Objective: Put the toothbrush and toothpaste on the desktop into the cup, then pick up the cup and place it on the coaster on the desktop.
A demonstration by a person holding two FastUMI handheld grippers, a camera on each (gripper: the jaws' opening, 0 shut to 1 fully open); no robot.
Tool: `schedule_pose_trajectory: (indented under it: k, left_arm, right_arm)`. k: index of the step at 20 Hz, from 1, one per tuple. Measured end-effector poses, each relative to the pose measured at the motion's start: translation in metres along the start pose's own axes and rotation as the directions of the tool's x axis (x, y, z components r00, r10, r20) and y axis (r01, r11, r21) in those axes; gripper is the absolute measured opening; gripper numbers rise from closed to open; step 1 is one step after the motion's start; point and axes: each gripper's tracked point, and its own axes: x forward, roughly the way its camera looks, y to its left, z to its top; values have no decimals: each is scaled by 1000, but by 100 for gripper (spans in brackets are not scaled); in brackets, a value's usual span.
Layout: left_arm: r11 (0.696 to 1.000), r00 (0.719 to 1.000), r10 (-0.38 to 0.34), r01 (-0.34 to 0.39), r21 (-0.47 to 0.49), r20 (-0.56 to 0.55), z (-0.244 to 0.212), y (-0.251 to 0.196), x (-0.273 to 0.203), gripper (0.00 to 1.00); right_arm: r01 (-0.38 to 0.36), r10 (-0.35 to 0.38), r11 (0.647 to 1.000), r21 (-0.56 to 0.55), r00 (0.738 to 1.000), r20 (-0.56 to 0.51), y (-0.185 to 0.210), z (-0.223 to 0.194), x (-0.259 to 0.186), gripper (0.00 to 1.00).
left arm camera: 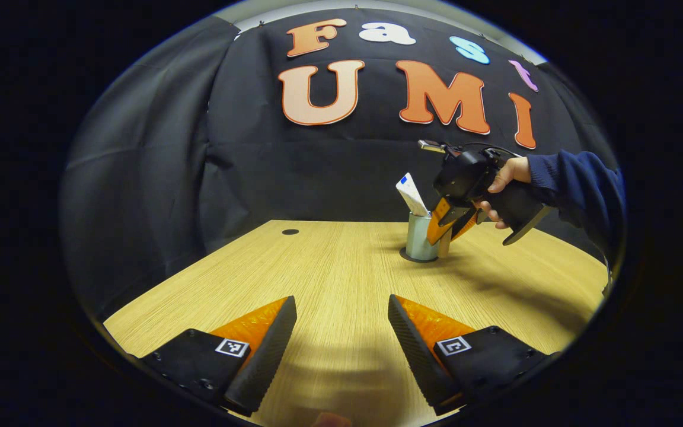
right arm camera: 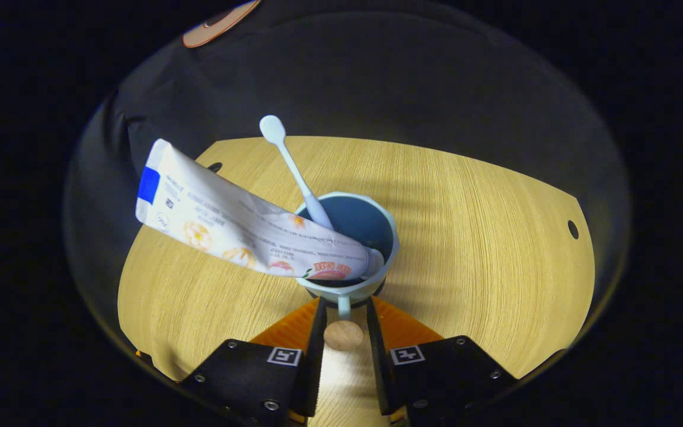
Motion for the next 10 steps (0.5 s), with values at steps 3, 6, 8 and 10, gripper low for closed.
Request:
schedule_pose_trajectory:
  k: [3,6,8,10]
  left_arm:
    - [1000,1000,-4,4,6,6,9,-11,0,99]
    - [1000,1000,-8,8,22,22,21,-25,0,99]
    - [1000,999,-13,13,25,32,30,-36,4,99]
    - [999,999,-24,23,32,45,38,-51,6,99]
  right_arm:
    - [-22,23,1000,-21,998,56,-3,1,-7,65]
    - [-22,25,999,-25,992,124,-12,1,-20,67]
    - [-33,37,999,-24,985,171,-19,0,-29,71]
    - [-24,29,999,-28,975,221,-30,1,-40,67]
